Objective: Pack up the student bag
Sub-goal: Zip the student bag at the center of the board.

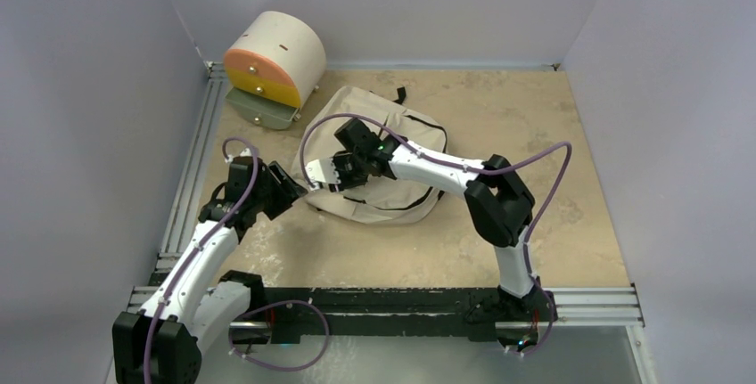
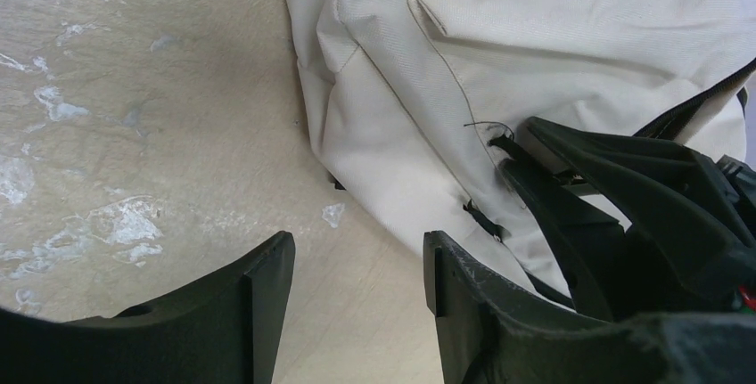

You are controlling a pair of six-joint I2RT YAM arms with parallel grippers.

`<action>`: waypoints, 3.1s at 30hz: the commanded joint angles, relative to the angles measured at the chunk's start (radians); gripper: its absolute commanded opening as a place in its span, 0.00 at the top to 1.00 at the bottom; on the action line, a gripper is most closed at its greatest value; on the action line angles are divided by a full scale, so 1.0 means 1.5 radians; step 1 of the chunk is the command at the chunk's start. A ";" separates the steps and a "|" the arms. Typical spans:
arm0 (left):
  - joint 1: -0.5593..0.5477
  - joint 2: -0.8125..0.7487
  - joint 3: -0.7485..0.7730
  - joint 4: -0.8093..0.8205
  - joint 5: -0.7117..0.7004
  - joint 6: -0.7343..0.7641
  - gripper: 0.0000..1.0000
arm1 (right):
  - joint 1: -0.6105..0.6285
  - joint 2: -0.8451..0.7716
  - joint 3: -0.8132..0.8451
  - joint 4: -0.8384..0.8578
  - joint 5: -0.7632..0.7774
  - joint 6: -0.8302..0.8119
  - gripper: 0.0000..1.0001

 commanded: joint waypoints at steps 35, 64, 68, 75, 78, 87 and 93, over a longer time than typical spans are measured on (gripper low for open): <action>0.004 -0.012 -0.022 0.113 0.068 -0.014 0.46 | -0.042 -0.090 -0.089 0.299 0.007 0.308 1.00; -0.221 0.197 0.009 0.484 -0.074 -0.073 0.41 | -0.090 -0.158 -0.188 0.491 0.110 0.652 1.00; -0.225 0.217 0.022 0.510 -0.063 0.040 0.42 | -0.091 -0.156 -0.189 0.494 0.105 0.659 1.00; -0.246 0.220 0.041 0.509 -0.071 0.199 0.44 | -0.091 -0.152 -0.186 0.491 0.097 0.665 1.00; -0.252 0.224 0.045 0.514 -0.073 0.250 0.44 | -0.092 -0.151 -0.185 0.489 0.093 0.667 1.00; -0.260 0.180 0.044 0.511 -0.130 0.301 0.45 | -0.092 -0.148 -0.182 0.480 0.088 0.674 1.00; -0.260 0.192 0.031 0.544 -0.107 0.320 0.45 | -0.093 -0.146 -0.177 0.479 0.086 0.677 1.00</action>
